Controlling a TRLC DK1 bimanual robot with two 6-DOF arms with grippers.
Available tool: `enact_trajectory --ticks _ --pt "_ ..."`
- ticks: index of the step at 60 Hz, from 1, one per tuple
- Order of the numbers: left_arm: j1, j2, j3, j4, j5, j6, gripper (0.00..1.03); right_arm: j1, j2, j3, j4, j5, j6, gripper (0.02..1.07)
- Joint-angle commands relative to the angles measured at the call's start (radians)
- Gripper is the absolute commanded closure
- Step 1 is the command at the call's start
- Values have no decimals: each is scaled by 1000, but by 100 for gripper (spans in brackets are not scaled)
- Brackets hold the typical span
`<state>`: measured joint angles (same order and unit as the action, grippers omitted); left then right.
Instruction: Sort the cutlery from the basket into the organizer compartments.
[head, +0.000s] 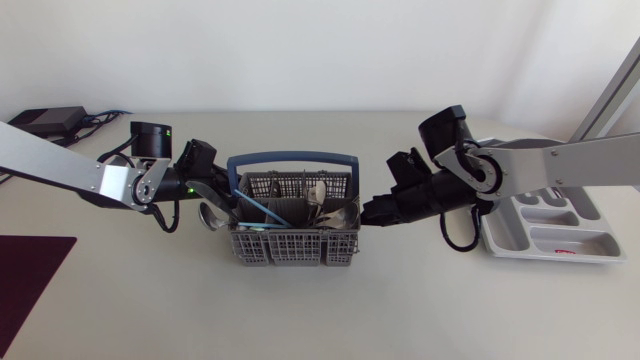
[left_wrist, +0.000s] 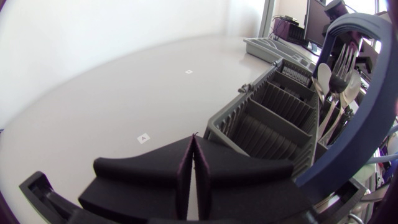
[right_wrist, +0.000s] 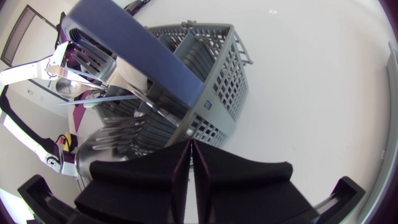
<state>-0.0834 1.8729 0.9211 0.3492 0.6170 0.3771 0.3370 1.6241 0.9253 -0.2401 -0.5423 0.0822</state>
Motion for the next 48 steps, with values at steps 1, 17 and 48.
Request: enact_trajectory --ticks 1,17,48 --pt "25 -21 -11 -13 20 -15 100 -9 -40 -40 18 38 -2 95" --pt "148 -198 -137 -39 36 3 98 -12 -188 -108 18 143 -47 75" --pt "169 -702 -136 -688 -13 91 83 30 -409 -166 -77 219 -88 43"
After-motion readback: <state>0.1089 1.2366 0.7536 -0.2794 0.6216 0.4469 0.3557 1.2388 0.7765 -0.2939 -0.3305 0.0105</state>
